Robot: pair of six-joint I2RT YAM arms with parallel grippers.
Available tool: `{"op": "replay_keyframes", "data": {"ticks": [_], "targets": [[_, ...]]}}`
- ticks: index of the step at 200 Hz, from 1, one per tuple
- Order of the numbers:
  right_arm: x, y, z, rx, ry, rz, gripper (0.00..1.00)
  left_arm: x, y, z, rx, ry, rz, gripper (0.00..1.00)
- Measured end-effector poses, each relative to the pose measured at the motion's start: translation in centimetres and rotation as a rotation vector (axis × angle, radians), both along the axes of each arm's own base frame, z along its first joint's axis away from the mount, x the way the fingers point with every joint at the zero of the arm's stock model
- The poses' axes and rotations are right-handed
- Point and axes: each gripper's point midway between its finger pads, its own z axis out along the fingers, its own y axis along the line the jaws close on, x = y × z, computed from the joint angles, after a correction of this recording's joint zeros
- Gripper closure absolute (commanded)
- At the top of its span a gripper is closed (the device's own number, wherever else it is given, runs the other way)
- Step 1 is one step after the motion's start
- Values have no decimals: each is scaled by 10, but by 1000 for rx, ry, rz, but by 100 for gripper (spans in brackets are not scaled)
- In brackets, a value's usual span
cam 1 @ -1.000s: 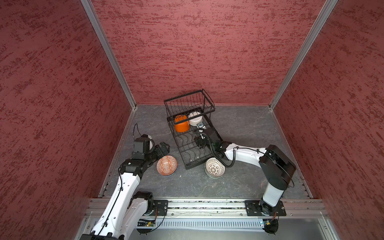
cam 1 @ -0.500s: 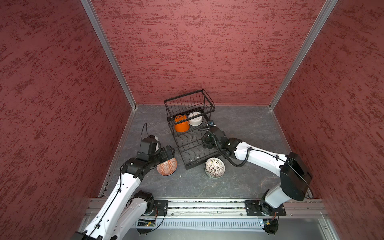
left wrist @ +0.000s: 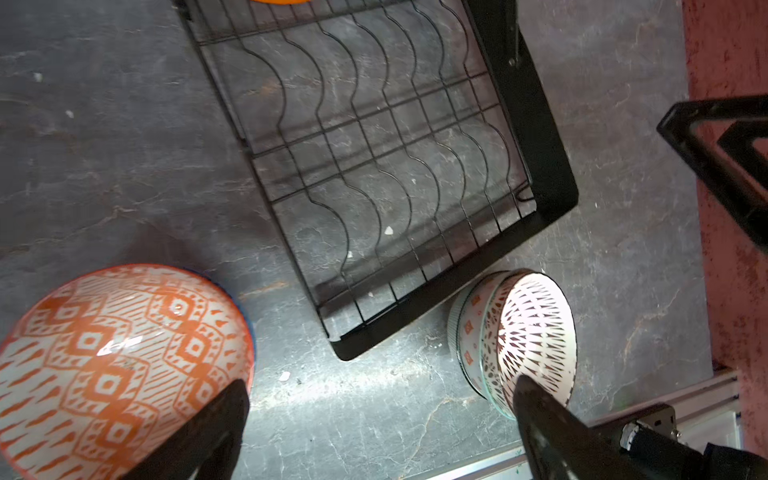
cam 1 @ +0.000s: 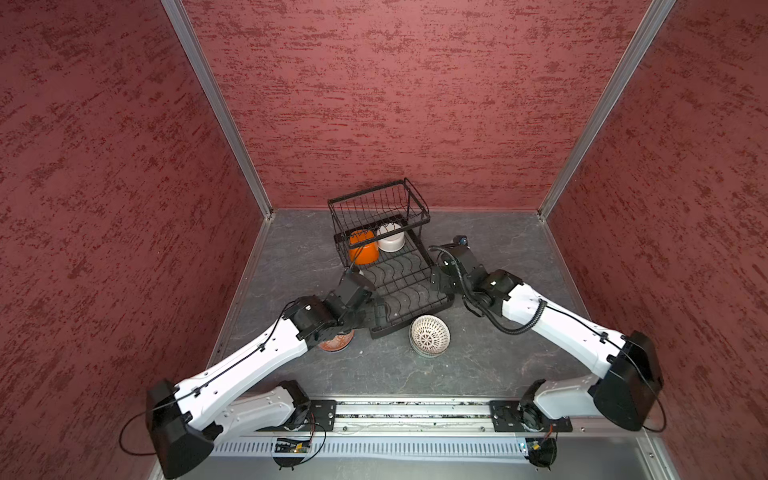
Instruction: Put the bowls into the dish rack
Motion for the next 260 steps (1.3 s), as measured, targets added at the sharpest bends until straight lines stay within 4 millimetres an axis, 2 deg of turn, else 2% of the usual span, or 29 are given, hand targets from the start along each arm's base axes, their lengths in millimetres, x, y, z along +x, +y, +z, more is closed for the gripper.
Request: {"op": "replay_keyframes", "data": {"ticks": [18,40,74,92,114,147,183,228,260], "targets": [[-5,-16,-5,-6,15,-42,1,-1,-22,-2,44,11,-44,8],[-11,-34,-15,-17,41,-89,1,-1,-47,-8,106,26,-89,17],[-24,-61,-33,-50,83,-145,1,-4,-70,-21,192,57,-137,33],[-28,-70,-37,-58,93,-165,1,-5,-76,-28,230,75,-152,39],[-32,-77,-39,-56,92,-181,1,-7,-83,-35,260,93,-171,41],[-35,-83,-41,-57,93,-194,1,-12,-96,-43,298,117,-201,44],[-37,-86,-47,-63,101,-199,1,-16,-108,-54,352,144,-228,53],[-40,-90,-49,-57,96,-203,1,-20,-110,-68,405,177,-241,66],[-40,-89,-50,-50,92,-201,1,-21,-109,-71,423,188,-241,76]]}}
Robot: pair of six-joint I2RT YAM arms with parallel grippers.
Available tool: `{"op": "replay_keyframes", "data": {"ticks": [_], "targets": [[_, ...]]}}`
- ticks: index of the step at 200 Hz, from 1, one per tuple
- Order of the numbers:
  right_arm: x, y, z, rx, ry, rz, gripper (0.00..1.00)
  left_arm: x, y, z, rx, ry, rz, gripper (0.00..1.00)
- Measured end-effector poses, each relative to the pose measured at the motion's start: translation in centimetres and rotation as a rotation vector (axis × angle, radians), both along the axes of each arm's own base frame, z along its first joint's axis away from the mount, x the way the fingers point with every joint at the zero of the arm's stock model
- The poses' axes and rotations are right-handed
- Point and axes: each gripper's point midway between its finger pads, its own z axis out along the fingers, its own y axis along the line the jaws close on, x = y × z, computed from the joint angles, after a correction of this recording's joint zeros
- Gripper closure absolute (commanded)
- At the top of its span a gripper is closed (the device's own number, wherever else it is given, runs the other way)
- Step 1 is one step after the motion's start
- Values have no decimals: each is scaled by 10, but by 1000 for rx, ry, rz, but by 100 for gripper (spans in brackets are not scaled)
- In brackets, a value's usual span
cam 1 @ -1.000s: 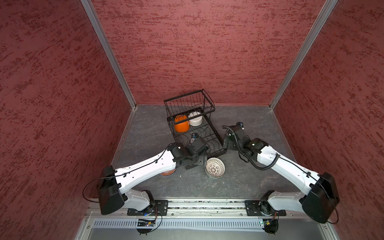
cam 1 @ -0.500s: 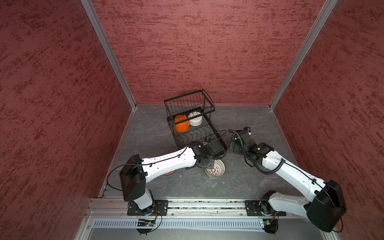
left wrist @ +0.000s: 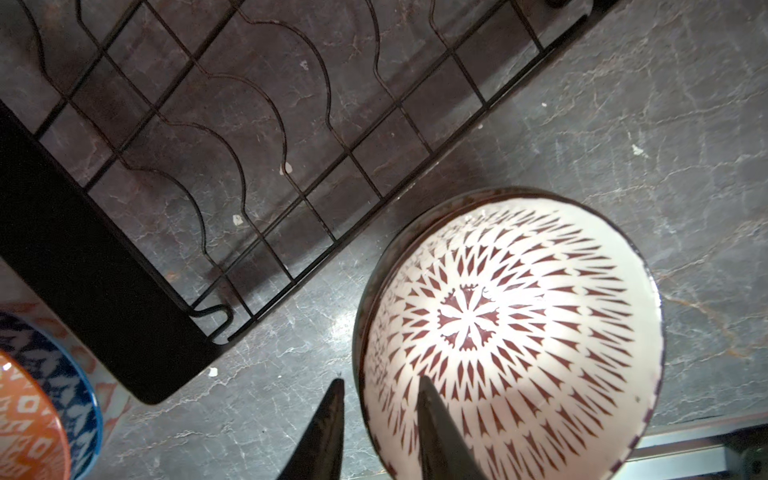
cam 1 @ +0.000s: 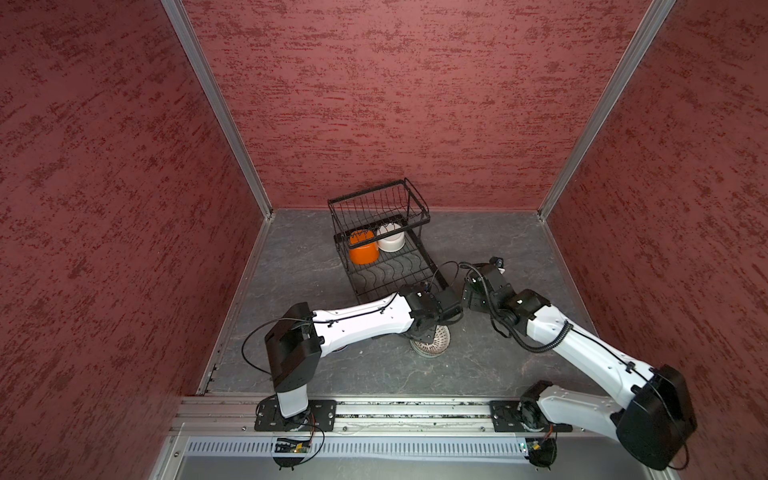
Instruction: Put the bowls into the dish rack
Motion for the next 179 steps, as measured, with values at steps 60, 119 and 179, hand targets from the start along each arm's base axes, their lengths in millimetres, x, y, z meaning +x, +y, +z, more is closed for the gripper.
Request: {"op": "replay_keyframes", "data": {"ticks": [60,119,179], "targets": [[1,2,-2,11,-4,3,1,-2,1,-4,30,11,-6,81],[2,3,-4,14,-3,6,1,-1,3,-6,45,13,-3,90],[3,5,-4,20,-6,12,1,7,-7,2,8,-26,0,100]]}}
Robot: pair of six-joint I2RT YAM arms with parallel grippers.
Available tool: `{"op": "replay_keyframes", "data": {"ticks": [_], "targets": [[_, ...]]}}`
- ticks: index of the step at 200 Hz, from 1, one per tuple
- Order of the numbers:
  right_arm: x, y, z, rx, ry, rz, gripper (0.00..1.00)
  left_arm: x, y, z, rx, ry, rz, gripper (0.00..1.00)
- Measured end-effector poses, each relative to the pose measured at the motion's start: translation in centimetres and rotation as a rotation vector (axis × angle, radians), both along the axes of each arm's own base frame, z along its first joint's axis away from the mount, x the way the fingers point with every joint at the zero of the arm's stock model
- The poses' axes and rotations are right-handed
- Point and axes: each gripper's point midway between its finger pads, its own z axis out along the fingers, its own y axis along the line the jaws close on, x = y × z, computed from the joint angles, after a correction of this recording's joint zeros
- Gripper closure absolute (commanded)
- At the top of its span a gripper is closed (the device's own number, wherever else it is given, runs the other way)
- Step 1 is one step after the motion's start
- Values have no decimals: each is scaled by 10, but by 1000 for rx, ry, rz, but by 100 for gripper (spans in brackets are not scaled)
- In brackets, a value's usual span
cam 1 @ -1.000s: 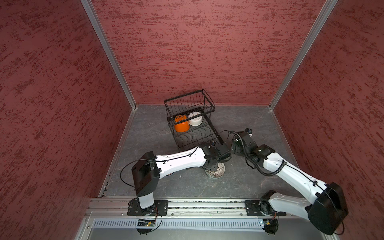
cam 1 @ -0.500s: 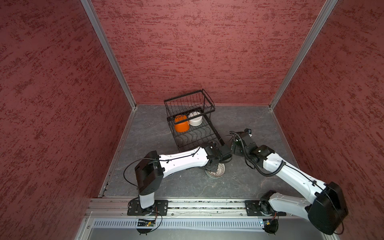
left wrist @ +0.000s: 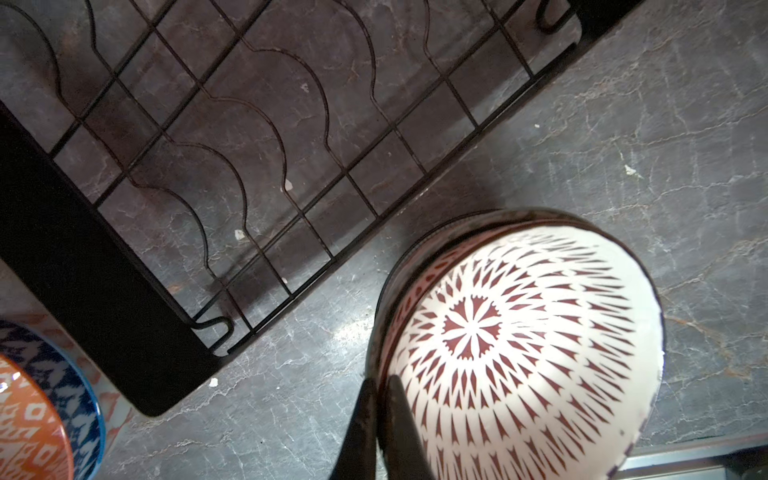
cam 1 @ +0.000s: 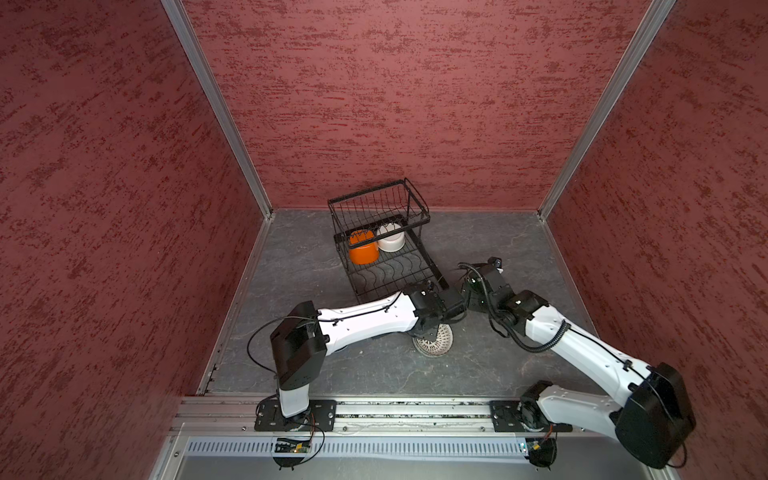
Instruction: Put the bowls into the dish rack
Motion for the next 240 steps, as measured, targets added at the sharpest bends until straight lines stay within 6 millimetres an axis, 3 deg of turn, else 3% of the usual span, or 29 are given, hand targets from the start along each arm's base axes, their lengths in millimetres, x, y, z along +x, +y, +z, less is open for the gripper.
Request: {"op": "replay_keyframes", "data": {"ticks": [174,240], "targets": [[4,19,3,62,-5,86,1,4,6,12,-126,-26,-17,100],[1,31,8,107,-10,150,4,7,6,7,-149,-22,-16,100]]}}
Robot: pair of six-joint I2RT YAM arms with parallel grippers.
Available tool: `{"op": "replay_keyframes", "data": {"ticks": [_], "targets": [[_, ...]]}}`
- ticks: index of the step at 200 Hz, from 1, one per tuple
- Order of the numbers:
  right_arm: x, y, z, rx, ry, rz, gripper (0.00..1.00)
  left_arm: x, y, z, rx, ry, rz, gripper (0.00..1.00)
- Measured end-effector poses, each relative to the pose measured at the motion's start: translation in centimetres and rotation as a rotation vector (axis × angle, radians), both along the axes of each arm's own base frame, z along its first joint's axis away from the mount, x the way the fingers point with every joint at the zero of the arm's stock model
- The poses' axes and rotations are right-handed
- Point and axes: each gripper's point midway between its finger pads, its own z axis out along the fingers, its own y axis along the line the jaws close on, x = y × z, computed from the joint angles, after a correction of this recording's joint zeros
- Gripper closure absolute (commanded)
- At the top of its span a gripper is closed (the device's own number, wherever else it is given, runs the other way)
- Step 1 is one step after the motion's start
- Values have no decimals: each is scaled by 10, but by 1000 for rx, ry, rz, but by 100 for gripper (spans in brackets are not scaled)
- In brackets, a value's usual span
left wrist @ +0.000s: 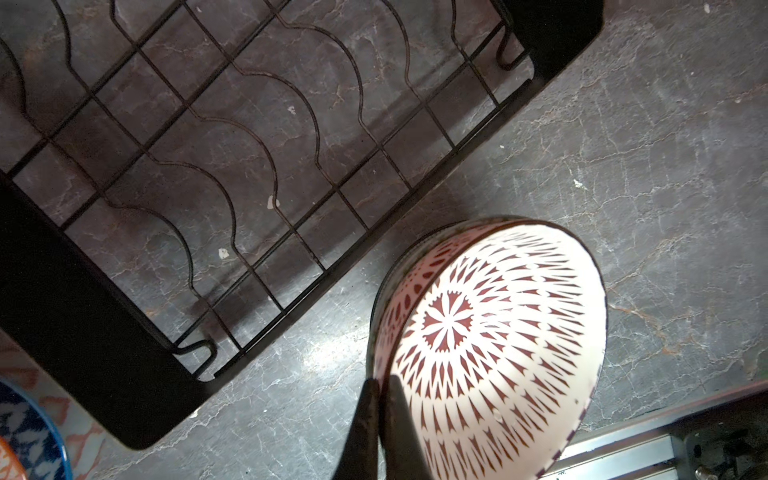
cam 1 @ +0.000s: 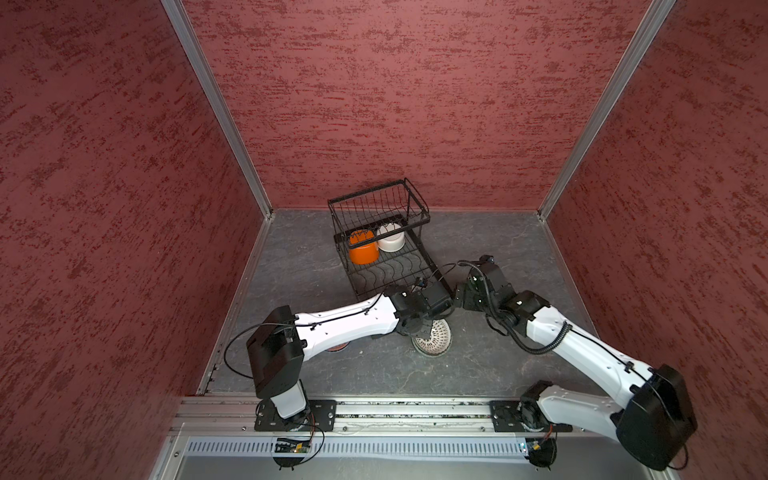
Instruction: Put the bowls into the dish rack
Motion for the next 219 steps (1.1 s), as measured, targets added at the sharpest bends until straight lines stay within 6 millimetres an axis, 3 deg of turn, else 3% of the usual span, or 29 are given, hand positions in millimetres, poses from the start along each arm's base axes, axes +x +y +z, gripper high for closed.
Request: {"op": "replay_keyframes", "data": {"ticks": [59,102,169,219], "targets": [[-15,10,14,72,3,78,10,5,1,15,-90,-19,8,100],[-27,22,28,150,-4,152,20,12,-1,21,-154,-18,18,100],[-44,44,18,222,79,283,32,10,-3,17,-168,-2,14,100],[-60,48,0,236,147,329,46,12,-4,18,-176,-3,16,100]]}}
